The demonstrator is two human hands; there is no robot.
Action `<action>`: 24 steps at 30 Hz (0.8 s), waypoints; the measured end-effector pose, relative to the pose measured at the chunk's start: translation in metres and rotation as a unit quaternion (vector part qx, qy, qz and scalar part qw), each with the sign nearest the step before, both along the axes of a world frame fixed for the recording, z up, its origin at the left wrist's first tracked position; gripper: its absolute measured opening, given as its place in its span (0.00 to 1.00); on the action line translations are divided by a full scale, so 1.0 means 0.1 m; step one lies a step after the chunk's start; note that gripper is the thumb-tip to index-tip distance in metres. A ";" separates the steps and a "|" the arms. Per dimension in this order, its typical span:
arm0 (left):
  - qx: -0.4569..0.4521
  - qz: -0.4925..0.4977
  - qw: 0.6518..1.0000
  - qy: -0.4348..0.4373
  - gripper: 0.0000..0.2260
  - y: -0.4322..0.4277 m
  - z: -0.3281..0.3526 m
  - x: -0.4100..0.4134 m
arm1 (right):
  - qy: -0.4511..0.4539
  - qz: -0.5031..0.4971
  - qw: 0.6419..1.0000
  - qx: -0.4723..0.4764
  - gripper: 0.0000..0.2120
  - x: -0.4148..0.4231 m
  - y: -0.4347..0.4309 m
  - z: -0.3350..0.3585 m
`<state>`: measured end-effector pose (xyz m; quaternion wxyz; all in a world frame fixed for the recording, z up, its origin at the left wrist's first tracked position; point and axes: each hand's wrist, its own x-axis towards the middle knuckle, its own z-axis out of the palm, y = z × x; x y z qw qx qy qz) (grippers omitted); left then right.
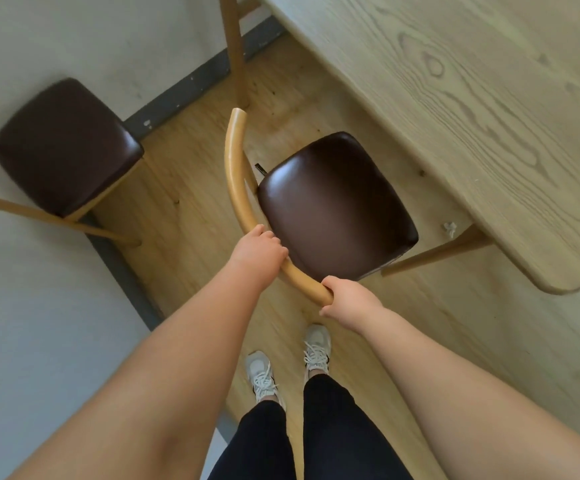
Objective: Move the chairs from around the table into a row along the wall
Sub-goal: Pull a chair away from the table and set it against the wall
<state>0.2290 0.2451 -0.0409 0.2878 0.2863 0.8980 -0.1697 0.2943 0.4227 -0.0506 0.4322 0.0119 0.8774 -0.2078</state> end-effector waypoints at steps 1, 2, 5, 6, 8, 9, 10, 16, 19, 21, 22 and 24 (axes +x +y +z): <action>-0.003 0.005 1.000 0.001 0.16 -0.09 0.01 0.05 | 0.000 0.009 1.000 -0.002 0.13 0.03 -0.09 -0.01; -0.006 0.010 1.000 0.000 0.16 -0.17 0.01 0.08 | 0.001 0.015 1.000 -0.002 0.12 0.05 -0.16 0.00; -0.009 0.035 0.999 -0.005 0.17 -0.44 0.02 0.21 | 0.002 0.035 0.999 0.000 0.12 0.11 -0.42 0.00; -0.010 0.043 0.999 -0.006 0.17 -0.56 0.03 0.26 | 0.000 0.046 0.999 0.000 0.12 0.13 -0.54 0.00; -0.016 0.052 0.999 -0.006 0.17 -0.75 0.04 0.35 | -0.002 0.060 0.998 -0.001 0.13 0.17 -0.72 0.01; -0.020 0.058 0.998 -0.006 0.17 -0.88 0.05 0.41 | -0.002 0.068 0.998 -0.004 0.13 0.19 -0.84 0.01; -0.022 0.063 0.998 -0.005 0.17 -1.00 0.06 0.45 | -0.004 0.076 0.997 -0.006 0.13 0.21 -0.95 0.01; -0.016 0.121 0.992 0.007 0.16 -1.80 0.12 0.78 | -0.013 0.128 0.991 -0.032 0.14 0.35 -1.74 0.06; -0.014 0.153 0.988 0.009 0.16 -2.17 0.15 0.95 | -0.022 0.145 0.988 -0.048 0.14 0.45 -2.10 0.08; -0.017 0.180 0.984 0.004 0.17 -2.41 0.17 1.09 | -0.032 0.163 0.984 -0.066 0.15 0.53 -2.34 0.09; -0.020 0.192 0.981 0.001 0.17 -2.53 0.18 1.16 | -0.037 0.174 0.981 -0.076 0.15 0.58 -2.46 0.08; -0.026 0.214 0.977 -0.002 0.18 -2.76 0.20 1.29 | -0.045 0.187 0.977 -0.093 0.16 0.67 -2.69 0.09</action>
